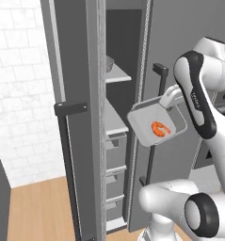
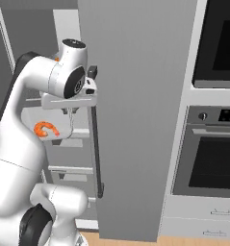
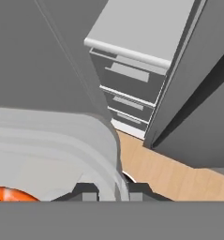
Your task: Take the meat container that has the shrimp and place it on the second highest rack of the freezer. Then take the vegetable container that has the squash and bell pepper and place it on the highest rack of the freezer.
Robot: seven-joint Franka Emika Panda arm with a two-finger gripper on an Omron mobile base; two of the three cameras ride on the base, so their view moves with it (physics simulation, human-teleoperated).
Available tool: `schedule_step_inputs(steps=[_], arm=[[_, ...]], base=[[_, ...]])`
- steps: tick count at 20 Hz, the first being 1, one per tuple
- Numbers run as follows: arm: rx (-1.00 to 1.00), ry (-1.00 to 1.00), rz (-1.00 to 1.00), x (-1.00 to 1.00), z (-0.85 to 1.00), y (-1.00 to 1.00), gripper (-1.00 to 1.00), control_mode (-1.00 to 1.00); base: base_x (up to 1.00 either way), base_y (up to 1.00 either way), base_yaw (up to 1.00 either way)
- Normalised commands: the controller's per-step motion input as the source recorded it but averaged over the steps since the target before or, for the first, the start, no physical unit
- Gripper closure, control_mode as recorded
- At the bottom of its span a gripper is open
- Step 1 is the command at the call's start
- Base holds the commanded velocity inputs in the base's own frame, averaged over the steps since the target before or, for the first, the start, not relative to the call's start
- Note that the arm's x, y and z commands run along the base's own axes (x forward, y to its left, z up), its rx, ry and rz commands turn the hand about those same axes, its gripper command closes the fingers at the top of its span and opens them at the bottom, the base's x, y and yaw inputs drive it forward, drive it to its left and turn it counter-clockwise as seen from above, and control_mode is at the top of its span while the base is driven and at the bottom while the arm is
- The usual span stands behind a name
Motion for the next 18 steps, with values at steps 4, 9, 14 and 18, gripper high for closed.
schedule_step_inputs(steps=[4, 9, 14, 18], arm=[[0.00, 0.00, 0.00, 0.03, 0.00, 0.07, 1.00, -1.00], [0.04, 0.01, -0.23, 0.00, -0.26, 0.36, 1.00, -1.00], [0.16, 0.00, -0.47, 0.03, -0.55, 0.31, 1.00, -1.00], [0.17, 0.01, -0.57, 0.14, -0.57, 0.40, 1.00, -1.00]], base=[[0.09, 0.13, 0.00], [0.00, 0.00, 0.00], [0.00, 0.00, 0.00], [0.00, 0.00, 0.00]])
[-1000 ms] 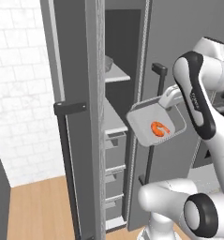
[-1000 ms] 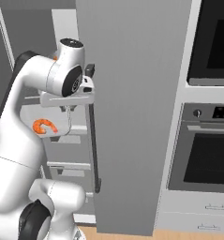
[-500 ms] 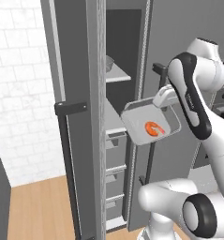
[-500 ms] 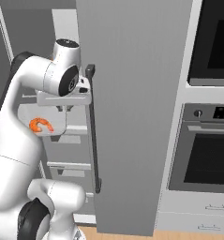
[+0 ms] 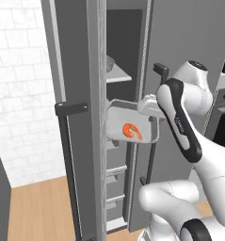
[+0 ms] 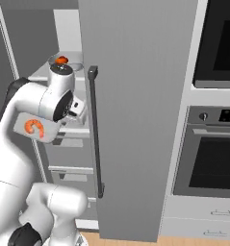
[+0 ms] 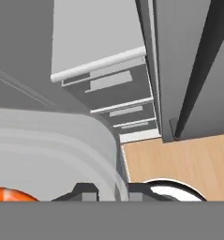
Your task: Take the meat container that has the shrimp and place it on the second highest rack of the freezer. Then take the vegetable container that has the squash and bell pepper and place it on the highest rack of the freezer.
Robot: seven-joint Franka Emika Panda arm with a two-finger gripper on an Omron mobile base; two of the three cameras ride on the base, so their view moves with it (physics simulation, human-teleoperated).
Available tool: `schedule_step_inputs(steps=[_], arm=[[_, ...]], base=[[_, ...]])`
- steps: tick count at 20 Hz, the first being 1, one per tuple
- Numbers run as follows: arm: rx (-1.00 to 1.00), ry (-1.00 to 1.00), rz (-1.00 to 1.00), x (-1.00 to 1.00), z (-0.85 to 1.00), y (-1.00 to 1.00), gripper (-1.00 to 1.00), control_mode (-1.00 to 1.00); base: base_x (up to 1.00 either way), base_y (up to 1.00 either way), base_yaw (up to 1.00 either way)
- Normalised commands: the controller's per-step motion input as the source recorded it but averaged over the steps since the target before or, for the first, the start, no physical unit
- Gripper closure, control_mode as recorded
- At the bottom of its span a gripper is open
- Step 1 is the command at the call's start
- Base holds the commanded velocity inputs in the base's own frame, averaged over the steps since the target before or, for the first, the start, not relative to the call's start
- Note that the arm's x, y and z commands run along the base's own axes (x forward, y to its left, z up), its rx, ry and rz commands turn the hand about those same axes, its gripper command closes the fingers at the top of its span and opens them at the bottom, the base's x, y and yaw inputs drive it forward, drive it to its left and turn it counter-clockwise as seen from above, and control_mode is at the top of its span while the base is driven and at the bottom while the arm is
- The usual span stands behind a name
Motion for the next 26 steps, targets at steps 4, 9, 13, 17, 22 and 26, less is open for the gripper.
schedule_step_inputs(steps=[4, 9, 13, 17, 22, 26], arm=[[0.21, 0.01, -0.65, 0.31, -0.76, 0.29, 1.00, -1.00], [0.23, 0.00, -0.50, 0.42, -0.59, 0.32, 1.00, -1.00], [0.21, -0.01, -0.34, 0.36, -0.53, 0.37, 1.00, -1.00], [0.18, 0.00, -0.21, 0.36, -0.47, 0.33, 1.00, -1.00], [0.13, 0.00, -0.10, 0.49, -0.27, 0.21, 1.00, -1.00], [0.05, 0.01, -0.05, 0.70, -0.06, 0.06, 1.00, -1.00]], base=[[0.00, 0.00, 0.00], [0.00, 0.00, 0.00], [0.00, 0.00, 0.00], [0.00, 0.00, 0.00], [0.00, 0.00, 0.00], [0.00, 0.00, 0.00]])
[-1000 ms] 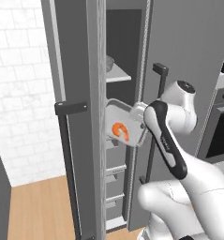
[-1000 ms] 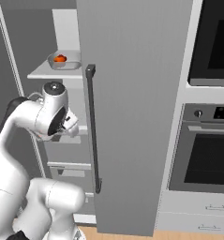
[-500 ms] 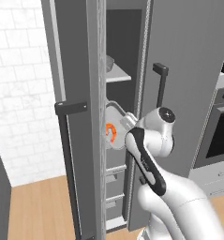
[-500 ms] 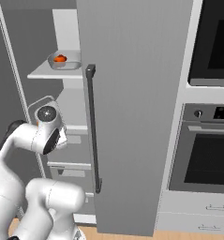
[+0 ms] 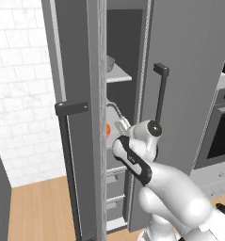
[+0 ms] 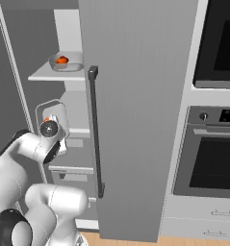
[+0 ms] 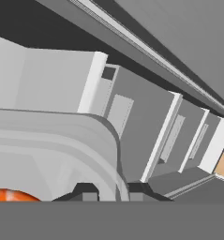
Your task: Take the meat container that has the shrimp and place it on the second highest rack of the freezer. Then take the vegetable container that has the squash and bell pepper and place it on the highest rack of the freezer.
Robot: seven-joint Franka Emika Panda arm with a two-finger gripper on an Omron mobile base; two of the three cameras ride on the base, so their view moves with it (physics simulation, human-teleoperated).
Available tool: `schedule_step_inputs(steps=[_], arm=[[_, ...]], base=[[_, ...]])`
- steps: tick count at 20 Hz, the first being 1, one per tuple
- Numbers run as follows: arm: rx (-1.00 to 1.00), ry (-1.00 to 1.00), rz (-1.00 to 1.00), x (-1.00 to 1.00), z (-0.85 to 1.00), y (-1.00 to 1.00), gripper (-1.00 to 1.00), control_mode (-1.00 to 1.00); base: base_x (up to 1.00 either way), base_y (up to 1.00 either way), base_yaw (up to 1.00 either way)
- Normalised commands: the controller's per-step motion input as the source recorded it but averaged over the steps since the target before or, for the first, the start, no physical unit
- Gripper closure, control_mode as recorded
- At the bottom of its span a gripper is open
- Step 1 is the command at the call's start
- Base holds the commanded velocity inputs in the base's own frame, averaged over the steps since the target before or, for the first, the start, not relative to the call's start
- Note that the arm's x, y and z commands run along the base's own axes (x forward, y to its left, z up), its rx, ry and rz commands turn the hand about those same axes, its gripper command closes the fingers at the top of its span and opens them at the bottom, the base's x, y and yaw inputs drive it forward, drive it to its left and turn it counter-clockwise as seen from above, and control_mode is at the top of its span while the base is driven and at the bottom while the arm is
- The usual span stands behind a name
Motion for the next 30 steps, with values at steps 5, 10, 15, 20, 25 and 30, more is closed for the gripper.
schedule_step_inputs(steps=[5, 10, 15, 20, 25, 30], arm=[[0.00, 0.05, 0.00, 0.68, 0.00, 0.02, 1.00, -1.00], [0.00, 0.05, 0.00, 0.59, 0.00, 0.09, 1.00, -1.00], [0.00, 0.04, 0.00, 0.58, 0.00, 0.21, 1.00, -1.00], [0.00, 0.02, 0.00, 0.51, 0.00, 0.27, 1.00, -1.00], [0.00, 0.01, -0.03, 0.37, 0.01, 0.28, 1.00, -1.00], [0.00, 0.00, -0.10, 0.25, 0.00, 0.25, 1.00, -1.00]], base=[[0.00, 0.00, 0.00], [0.00, 0.00, 0.00], [0.00, 0.00, 0.00], [0.00, 0.00, 0.00], [0.00, 0.00, 0.00], [0.00, 0.00, 0.00]])
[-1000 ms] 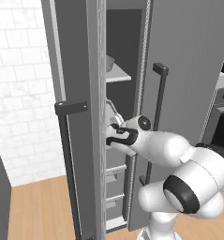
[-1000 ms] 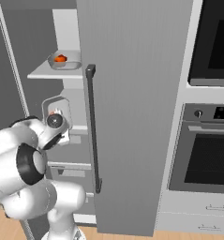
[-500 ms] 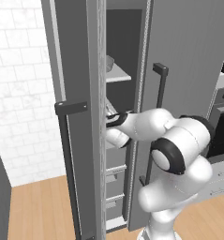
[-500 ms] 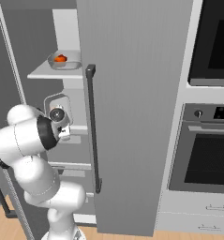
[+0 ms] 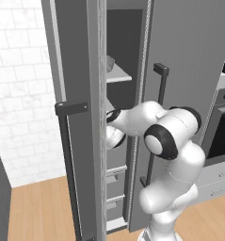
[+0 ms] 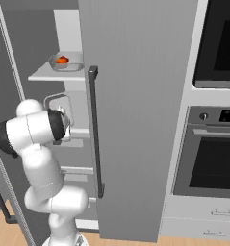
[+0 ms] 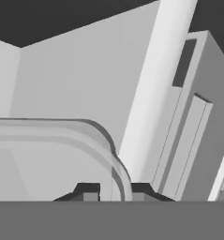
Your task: Take the meat container that has the shrimp and place it on the second highest rack of the freezer. Then take the vegetable container that has the squash and bell pepper and place it on the highest rack of the freezer.
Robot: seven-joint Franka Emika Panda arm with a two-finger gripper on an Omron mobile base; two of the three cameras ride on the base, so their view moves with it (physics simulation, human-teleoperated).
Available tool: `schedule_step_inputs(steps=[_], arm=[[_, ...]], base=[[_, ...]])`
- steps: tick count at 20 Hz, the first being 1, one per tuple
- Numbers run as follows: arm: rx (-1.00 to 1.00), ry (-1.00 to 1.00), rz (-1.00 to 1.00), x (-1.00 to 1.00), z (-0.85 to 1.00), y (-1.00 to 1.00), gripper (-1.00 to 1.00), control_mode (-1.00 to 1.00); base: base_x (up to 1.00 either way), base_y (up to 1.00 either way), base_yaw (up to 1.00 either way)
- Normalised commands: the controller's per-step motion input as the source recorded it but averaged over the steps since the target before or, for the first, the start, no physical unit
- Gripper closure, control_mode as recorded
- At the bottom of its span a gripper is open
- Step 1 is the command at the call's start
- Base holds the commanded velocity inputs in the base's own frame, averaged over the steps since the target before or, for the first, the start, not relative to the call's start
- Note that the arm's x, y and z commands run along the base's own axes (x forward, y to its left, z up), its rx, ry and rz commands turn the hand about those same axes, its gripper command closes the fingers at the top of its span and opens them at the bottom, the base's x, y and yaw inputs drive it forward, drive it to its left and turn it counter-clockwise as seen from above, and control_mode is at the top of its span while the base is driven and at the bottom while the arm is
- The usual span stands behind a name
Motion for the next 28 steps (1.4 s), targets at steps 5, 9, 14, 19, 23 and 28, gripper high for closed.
schedule_step_inputs(steps=[5, 9, 14, 19, 23, 28], arm=[[0.01, 0.00, -0.16, 0.35, 0.00, 0.09, 1.00, -1.00], [0.02, 0.00, -0.20, 0.48, 0.01, 0.10, -1.00, -1.00], [0.03, 0.00, -0.18, 0.41, 0.21, 0.00, -1.00, -1.00], [0.18, 0.00, -0.05, 0.16, 0.50, -0.01, -1.00, -1.00], [0.50, 0.00, 0.14, -0.13, 0.58, -0.30, -1.00, -1.00], [0.46, 0.03, 0.29, -0.33, 0.74, -0.50, -1.00, -1.00]], base=[[0.00, 0.00, 0.00], [0.00, 0.00, 0.00], [0.00, 0.00, 0.00], [0.00, 0.00, 0.00], [0.00, 0.00, 0.00], [0.00, 0.00, 0.00]])
